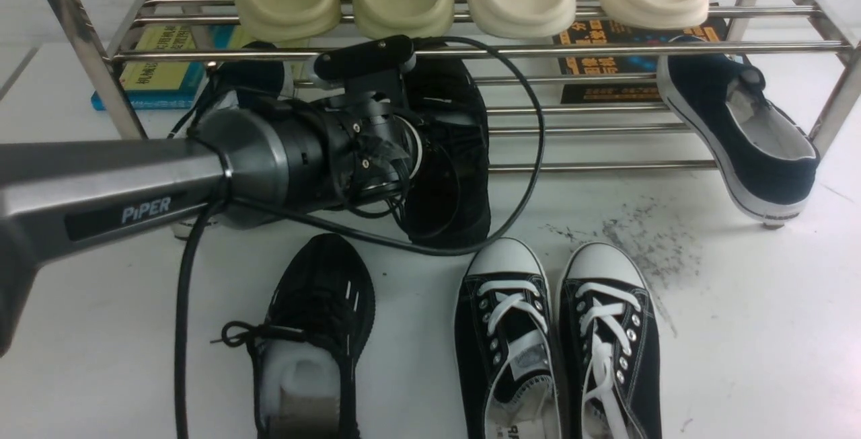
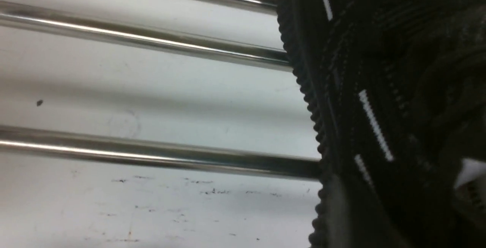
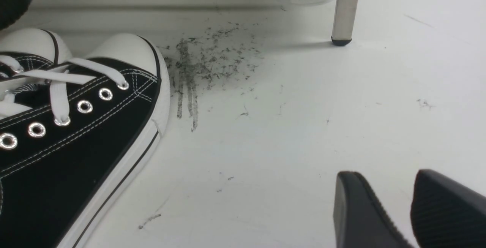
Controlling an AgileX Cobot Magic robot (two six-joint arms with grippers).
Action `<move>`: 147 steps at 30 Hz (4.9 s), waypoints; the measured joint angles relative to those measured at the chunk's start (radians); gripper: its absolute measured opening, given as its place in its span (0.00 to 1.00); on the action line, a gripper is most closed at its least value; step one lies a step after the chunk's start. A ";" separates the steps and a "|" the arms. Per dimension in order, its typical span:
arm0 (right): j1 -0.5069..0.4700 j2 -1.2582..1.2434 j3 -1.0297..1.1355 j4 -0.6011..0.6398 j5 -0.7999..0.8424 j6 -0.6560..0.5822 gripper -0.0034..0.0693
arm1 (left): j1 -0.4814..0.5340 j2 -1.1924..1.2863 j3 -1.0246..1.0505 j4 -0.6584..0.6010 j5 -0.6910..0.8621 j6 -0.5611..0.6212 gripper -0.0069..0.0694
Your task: Take the shoes off the shelf with your hand on the white table.
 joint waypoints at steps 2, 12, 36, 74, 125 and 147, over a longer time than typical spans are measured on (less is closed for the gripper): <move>0.000 0.000 0.000 0.000 0.000 0.000 0.37 | -0.001 -0.009 0.000 -0.001 0.003 0.000 0.15; 0.000 0.000 0.000 0.000 0.000 0.000 0.37 | -0.118 -0.196 0.001 -0.136 0.182 0.063 0.10; 0.000 0.000 0.001 -0.001 0.000 0.000 0.37 | -0.165 -0.298 0.190 -0.750 0.586 0.420 0.11; 0.000 0.000 0.001 -0.001 0.000 0.000 0.37 | -0.170 -0.336 0.295 -0.742 0.457 0.381 0.13; 0.000 0.000 0.001 0.000 -0.001 0.000 0.37 | -0.170 -1.546 0.640 -0.727 0.842 0.596 0.09; 0.000 0.000 0.001 0.000 -0.001 0.000 0.37 | -0.170 -1.736 0.995 -0.635 0.226 0.596 0.11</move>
